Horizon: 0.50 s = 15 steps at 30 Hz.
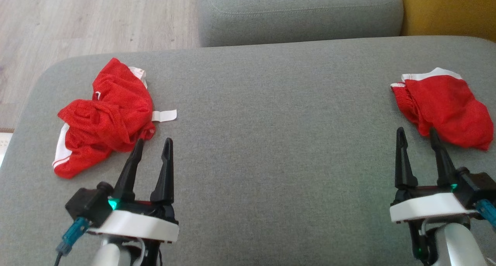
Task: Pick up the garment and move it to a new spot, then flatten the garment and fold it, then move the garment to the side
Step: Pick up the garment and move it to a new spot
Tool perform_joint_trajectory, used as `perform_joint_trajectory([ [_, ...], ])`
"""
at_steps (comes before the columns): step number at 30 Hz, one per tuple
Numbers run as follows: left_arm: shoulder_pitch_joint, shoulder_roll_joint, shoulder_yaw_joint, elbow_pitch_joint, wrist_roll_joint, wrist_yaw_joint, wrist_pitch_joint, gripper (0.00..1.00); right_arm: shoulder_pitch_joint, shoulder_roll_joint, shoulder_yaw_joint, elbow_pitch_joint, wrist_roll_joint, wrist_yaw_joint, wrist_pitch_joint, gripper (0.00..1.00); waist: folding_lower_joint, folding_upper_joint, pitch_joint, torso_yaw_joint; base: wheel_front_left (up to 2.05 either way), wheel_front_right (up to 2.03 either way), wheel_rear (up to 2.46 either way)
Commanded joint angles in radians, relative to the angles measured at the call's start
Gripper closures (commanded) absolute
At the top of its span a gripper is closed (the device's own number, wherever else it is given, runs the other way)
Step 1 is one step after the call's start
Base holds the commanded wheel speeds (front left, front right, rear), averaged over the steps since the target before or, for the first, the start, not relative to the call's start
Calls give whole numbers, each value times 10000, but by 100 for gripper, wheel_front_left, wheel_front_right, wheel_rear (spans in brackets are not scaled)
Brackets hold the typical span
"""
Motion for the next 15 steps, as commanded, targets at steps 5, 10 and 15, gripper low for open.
perform_joint_trajectory([
  [5, -299, 56, 345, -370, 4, 68, -51, 0, -193, -54, 267, -413, -17, -9, -108, 0, 1, -1, 3, -33, 0, 0, 0],
  [10, -324, 56, 348, -331, 38, 85, -51, 0, -185, -53, 268, -409, 4, -9, -108, 0, 1, -1, -11, -59, 0, 0, 0],
  [15, -330, 56, 336, -312, 43, 102, -51, 0, -182, -53, 276, -387, 3, -9, -108, 0, 1, -1, -28, -61, 0, 0, 0],
])
